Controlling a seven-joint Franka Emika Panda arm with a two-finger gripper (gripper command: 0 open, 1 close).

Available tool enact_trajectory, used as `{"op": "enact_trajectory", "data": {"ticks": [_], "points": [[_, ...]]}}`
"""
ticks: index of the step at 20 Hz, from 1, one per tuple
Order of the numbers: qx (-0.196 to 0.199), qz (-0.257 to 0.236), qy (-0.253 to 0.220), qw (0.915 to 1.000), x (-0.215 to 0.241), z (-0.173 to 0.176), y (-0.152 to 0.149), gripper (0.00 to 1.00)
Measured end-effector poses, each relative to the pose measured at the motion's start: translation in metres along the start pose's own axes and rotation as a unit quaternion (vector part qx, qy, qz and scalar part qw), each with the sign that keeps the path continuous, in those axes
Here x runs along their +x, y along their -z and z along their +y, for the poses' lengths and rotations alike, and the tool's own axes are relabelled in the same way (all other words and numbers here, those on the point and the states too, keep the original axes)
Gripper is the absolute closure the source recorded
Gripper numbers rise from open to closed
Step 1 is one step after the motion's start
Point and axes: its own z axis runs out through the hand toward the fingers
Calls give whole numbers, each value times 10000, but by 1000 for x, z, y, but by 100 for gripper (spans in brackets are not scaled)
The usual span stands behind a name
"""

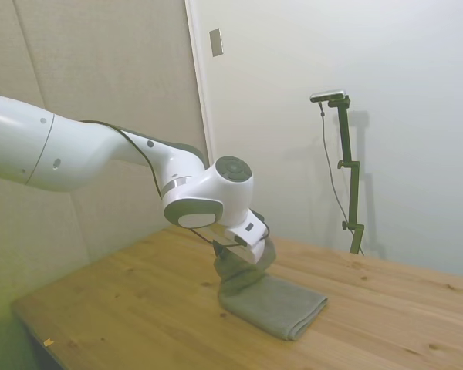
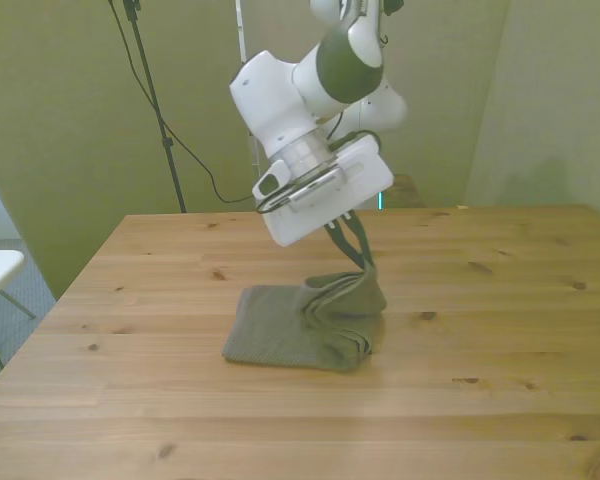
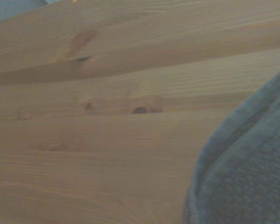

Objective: Unfold the towel

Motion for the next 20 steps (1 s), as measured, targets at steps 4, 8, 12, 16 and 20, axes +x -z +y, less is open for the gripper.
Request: {"op": "enact_trajectory", "data": {"ticks": [4,8,12,16,20], "points": [[-111,-176,264,9994,-30,-37,-30,100],[-285,-408,427,9978,-59,-45,-52,100],[-599,-582,493,9953,-83,-35,-66,0],[-641,-587,426,9953,-82,-27,-65,0],[-666,-587,432,9951,-82,-25,-65,0]]}}
